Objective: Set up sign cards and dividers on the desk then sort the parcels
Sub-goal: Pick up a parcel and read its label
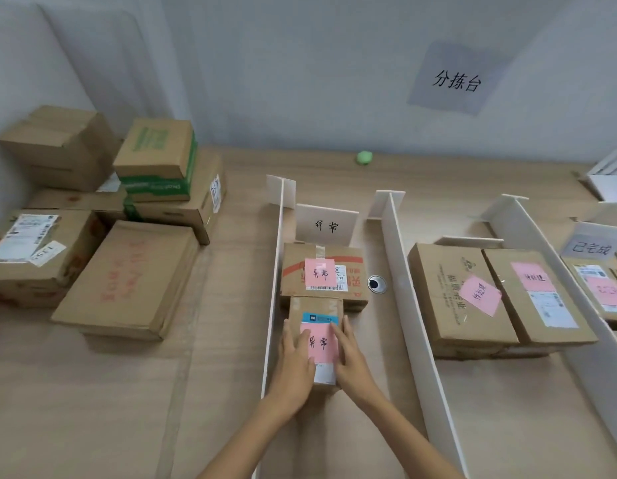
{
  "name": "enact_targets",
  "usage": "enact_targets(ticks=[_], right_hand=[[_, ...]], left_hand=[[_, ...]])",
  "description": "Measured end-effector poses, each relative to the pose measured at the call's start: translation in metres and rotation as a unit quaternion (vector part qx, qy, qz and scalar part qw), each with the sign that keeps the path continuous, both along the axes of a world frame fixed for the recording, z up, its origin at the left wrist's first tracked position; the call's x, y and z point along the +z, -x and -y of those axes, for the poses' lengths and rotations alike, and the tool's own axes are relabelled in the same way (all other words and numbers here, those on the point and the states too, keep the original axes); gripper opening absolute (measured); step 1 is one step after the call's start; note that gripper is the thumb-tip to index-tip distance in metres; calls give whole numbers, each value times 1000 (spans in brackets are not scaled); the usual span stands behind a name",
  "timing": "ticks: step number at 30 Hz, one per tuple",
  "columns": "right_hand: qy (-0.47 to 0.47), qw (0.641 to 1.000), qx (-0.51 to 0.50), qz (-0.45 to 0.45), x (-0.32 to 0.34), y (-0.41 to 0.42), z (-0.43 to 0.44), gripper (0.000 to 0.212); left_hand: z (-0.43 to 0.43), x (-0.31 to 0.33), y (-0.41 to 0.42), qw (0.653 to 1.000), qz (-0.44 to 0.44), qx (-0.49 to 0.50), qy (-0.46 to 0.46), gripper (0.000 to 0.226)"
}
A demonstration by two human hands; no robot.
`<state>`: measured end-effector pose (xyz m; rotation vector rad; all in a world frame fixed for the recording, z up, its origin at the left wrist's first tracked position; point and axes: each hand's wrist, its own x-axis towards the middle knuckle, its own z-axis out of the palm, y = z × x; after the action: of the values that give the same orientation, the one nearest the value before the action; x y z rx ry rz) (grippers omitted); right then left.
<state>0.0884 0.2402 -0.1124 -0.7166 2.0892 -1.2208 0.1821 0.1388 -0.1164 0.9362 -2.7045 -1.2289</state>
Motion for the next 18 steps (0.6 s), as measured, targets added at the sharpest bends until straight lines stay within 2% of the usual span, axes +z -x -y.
enact_targets(ticks=[5, 9, 13, 18], right_hand=[[1, 999, 33, -27, 5, 0, 0, 62], [-34, 994, 30, -94, 20, -5, -9, 56], [-41, 992, -20, -119, 55, -28, -21, 38], [6, 997, -13, -80, 91, -75, -31, 31]], left_hand=[[2, 2, 0, 998, 14, -7, 56, 56], [0, 28, -17, 998, -37, -16, 37, 39], [5, 65, -59, 996, -78, -9, 53, 32], [13, 112, -138, 990, -90, 43, 97, 29]])
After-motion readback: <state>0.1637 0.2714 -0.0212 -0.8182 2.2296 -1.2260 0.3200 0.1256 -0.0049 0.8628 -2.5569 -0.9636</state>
